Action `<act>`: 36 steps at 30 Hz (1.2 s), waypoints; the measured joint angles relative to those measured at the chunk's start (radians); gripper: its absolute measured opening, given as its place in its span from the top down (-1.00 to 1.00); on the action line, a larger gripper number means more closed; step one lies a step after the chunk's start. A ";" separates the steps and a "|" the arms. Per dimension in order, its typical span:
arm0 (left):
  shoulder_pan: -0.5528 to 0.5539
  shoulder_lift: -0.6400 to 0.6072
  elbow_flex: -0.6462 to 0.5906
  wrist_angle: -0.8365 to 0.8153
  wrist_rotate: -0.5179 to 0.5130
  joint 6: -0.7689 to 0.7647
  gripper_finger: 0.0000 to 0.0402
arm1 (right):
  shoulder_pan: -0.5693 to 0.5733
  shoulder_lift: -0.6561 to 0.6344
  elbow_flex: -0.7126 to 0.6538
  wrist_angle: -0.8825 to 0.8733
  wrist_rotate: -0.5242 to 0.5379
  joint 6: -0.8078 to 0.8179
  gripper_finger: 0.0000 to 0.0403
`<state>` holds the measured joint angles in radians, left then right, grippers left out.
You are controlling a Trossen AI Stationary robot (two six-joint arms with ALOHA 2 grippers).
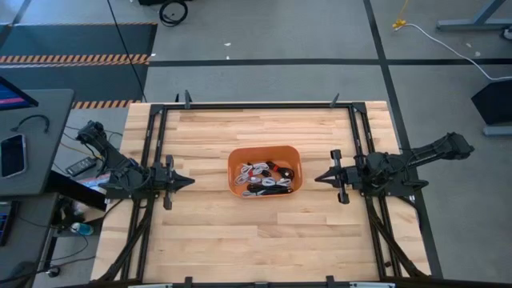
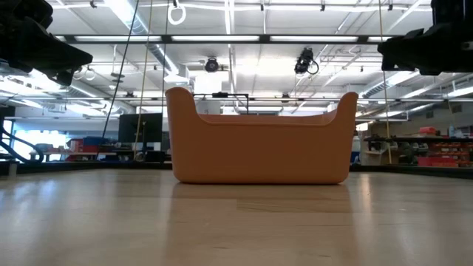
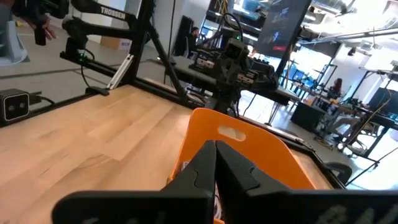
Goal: Pick and place USB-C Cables
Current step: Return to Home Position
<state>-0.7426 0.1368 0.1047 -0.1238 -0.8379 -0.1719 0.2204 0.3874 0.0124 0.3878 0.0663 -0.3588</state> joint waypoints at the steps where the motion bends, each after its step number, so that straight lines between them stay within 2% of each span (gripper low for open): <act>1: 0.000 0.000 0.000 0.000 0.000 0.000 0.97 | 0.000 -0.004 0.000 0.000 0.000 0.000 0.92; 4: 0.000 0.000 0.000 0.000 0.000 0.000 0.97 | 0.000 -0.064 -0.005 -0.005 0.000 0.000 0.92; 9: 0.000 0.000 0.000 0.000 0.000 0.000 0.97 | -0.007 -0.283 -0.005 -0.041 0.000 0.000 0.93; 13: 0.000 0.000 0.000 0.000 0.000 0.000 0.97 | -0.008 -0.387 -0.005 0.003 0.001 0.000 0.92; 16: 0.000 0.000 0.000 -0.001 0.000 0.001 0.97 | -0.008 -0.376 -0.005 0.094 0.001 0.000 0.92; 21: 0.000 0.000 0.000 0.000 -0.007 0.008 0.97 | -0.024 -0.382 -0.005 0.152 0.000 0.000 0.92; 25: 0.000 0.000 0.000 -0.005 -0.040 0.012 0.97 | -0.040 -0.382 -0.006 0.157 0.001 0.000 0.92; 36: 0.000 0.000 0.000 -0.008 -0.041 0.062 0.97 | -0.040 -0.381 -0.006 0.153 0.001 0.000 0.92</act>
<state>-0.7427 0.1371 0.1047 -0.1322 -0.8791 -0.1102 0.1799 0.0067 0.0067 0.5410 0.0677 -0.3592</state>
